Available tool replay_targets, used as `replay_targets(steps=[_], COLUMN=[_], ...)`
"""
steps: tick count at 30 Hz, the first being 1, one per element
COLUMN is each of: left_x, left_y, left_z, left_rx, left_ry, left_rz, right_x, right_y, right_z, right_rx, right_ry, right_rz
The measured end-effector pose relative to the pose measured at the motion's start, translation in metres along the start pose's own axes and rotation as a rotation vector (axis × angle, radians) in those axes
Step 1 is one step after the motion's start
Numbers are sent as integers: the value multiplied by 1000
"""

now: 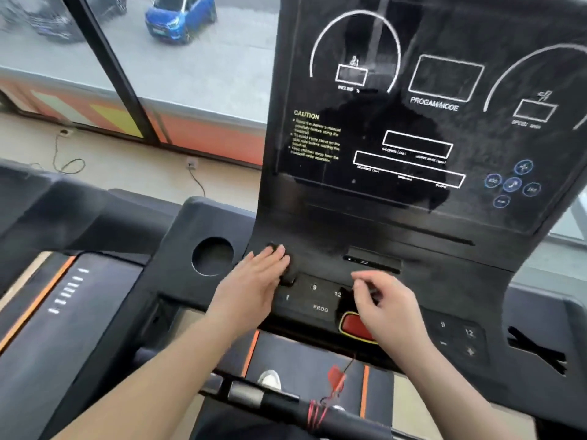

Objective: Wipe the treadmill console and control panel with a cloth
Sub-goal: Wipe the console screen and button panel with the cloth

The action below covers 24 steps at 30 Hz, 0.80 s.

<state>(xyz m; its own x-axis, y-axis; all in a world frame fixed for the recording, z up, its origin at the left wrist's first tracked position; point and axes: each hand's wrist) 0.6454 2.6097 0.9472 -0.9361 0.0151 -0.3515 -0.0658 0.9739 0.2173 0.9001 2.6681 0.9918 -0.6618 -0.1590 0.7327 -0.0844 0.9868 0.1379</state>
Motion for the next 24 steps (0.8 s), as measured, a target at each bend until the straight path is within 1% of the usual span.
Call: replay_targets(steps=[1,2,3,4,6,7,8,9,12,15,19,22,24], left_x=[3,-3,-13,-24,-30,-22,-12,-3,7,-3,-32,-70,-102], left_y=[-4,-8,-10,-11,-6,3,15,28,60,69,93,107,112], left_z=[0,6,14,21,25,21,13,4,-14,-2,7,20,31], left_rx=[-71,-113,-113,-77,10,21,8,-13,-146,-236,-350,-347,-290], left_ry=[32,61,79,83,102,131,175,223,294,162,17,-79,-97], left_rz=[-87,-131,-123,-60,180,284,325,301,85,49,107,207,343], right_x=[6,11,16,19,24,24,24,22,14,6,-2,-11,-19], right_y=[4,7,9,12,16,17,18,18,20,22,27,35,39], right_z=[7,12,15,18,18,15,11,6,-9,-20,-34,-50,-64], right_rx=[2,1,0,-4,-10,-9,-13,-19,-44,-86,-113,-149,-176], right_ry=[12,22,30,36,47,59,75,91,126,158,171,164,179], right_rz=[-4,-4,-4,-5,9,30,57,81,145,196,236,258,282])
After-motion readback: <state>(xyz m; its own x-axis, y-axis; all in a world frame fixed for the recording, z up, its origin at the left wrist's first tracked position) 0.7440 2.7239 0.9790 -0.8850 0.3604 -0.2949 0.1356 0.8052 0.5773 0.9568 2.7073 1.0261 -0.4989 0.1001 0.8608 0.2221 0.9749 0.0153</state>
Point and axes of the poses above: each hand's wrist, its own y-axis towards the middle knuckle, its own z-axis out of the palm, x = y × z, and after that the axes turned 10 degrees about -x, right-handed
